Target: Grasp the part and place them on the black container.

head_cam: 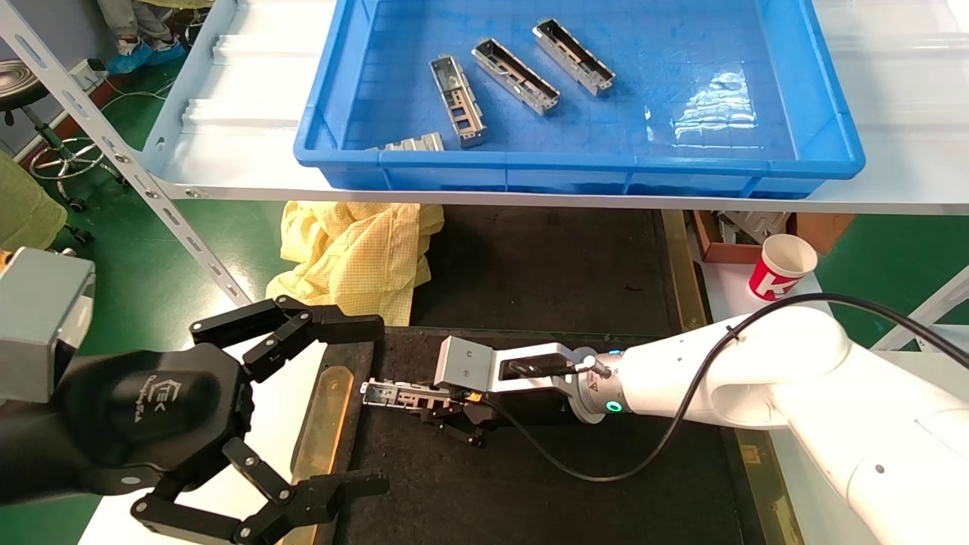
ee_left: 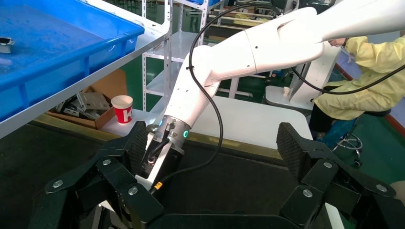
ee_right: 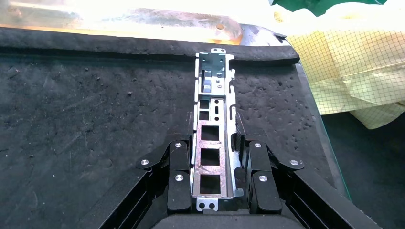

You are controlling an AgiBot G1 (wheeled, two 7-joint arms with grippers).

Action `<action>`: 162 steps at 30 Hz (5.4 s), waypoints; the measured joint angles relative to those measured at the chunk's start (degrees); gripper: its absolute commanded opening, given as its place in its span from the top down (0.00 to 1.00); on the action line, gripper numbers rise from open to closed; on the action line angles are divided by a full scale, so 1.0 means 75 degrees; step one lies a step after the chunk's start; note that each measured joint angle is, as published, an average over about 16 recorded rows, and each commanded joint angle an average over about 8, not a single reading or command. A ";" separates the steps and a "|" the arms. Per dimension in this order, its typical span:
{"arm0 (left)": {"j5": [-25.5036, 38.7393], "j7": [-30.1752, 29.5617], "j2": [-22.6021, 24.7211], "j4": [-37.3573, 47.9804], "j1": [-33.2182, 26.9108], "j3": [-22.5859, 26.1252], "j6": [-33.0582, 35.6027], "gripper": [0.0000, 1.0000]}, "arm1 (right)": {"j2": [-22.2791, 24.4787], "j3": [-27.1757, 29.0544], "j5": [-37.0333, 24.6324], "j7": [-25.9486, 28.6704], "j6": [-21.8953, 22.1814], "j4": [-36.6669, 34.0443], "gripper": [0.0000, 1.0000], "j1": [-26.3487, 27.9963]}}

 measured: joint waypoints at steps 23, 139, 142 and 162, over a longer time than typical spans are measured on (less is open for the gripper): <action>0.0000 0.0000 0.0000 0.0000 0.0000 0.0001 0.0000 0.00 | 0.0105 -0.0362 0.0677 -0.0073 -0.0177 -0.0055 0.00 0.0314; -0.0006 0.0003 -0.0002 0.0004 0.0001 0.0002 -0.0006 0.00 | 0.5765 0.7107 0.1636 0.3969 -0.3927 0.6657 0.00 -0.3626; -0.0006 0.0003 -0.0002 0.0004 0.0001 0.0002 -0.0006 0.00 | 0.5757 0.7096 0.1635 0.3966 -0.3923 0.6646 0.00 -0.3619; -0.0006 0.0003 -0.0002 0.0004 0.0001 0.0002 -0.0006 0.00 | 0.5738 0.7066 0.1624 0.3956 -0.3910 0.6616 0.00 -0.3603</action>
